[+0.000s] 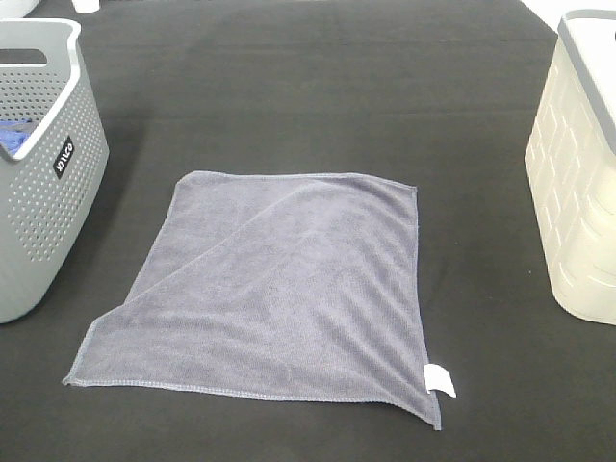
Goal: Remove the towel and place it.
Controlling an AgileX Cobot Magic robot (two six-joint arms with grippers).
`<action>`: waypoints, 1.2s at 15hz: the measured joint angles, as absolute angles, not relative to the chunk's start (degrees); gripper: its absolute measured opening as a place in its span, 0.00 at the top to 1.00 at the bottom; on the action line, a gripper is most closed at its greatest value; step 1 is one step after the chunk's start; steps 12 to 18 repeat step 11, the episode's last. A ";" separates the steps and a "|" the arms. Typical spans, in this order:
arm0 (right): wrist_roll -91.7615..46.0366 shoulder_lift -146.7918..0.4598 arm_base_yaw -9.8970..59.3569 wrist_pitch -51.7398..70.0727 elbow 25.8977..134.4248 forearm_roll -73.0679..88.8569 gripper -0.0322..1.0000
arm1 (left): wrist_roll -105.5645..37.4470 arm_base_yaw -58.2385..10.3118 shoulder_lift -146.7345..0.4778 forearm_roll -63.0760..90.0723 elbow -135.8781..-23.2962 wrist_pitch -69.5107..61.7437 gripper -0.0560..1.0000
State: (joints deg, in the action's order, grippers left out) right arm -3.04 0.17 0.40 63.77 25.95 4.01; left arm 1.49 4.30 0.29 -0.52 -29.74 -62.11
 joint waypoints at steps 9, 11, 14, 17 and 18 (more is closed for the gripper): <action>-3.04 0.17 0.40 63.77 25.95 4.01 0.20 | 1.49 4.30 0.29 -0.46 -29.74 -62.11 0.28; -3.04 0.17 0.40 63.77 25.95 4.01 0.20 | 1.49 4.30 0.29 -0.46 -29.74 -62.11 0.28; -3.04 0.17 0.40 63.77 25.95 4.01 0.20 | 1.49 4.30 0.29 -0.46 -29.74 -62.11 0.28; -3.04 0.17 0.40 63.77 25.95 4.01 0.20 | 1.49 4.30 0.29 -0.46 -29.74 -62.11 0.28; -3.04 0.17 0.40 63.77 25.95 4.01 0.20 | 1.49 4.30 0.29 -0.46 -29.74 -62.11 0.28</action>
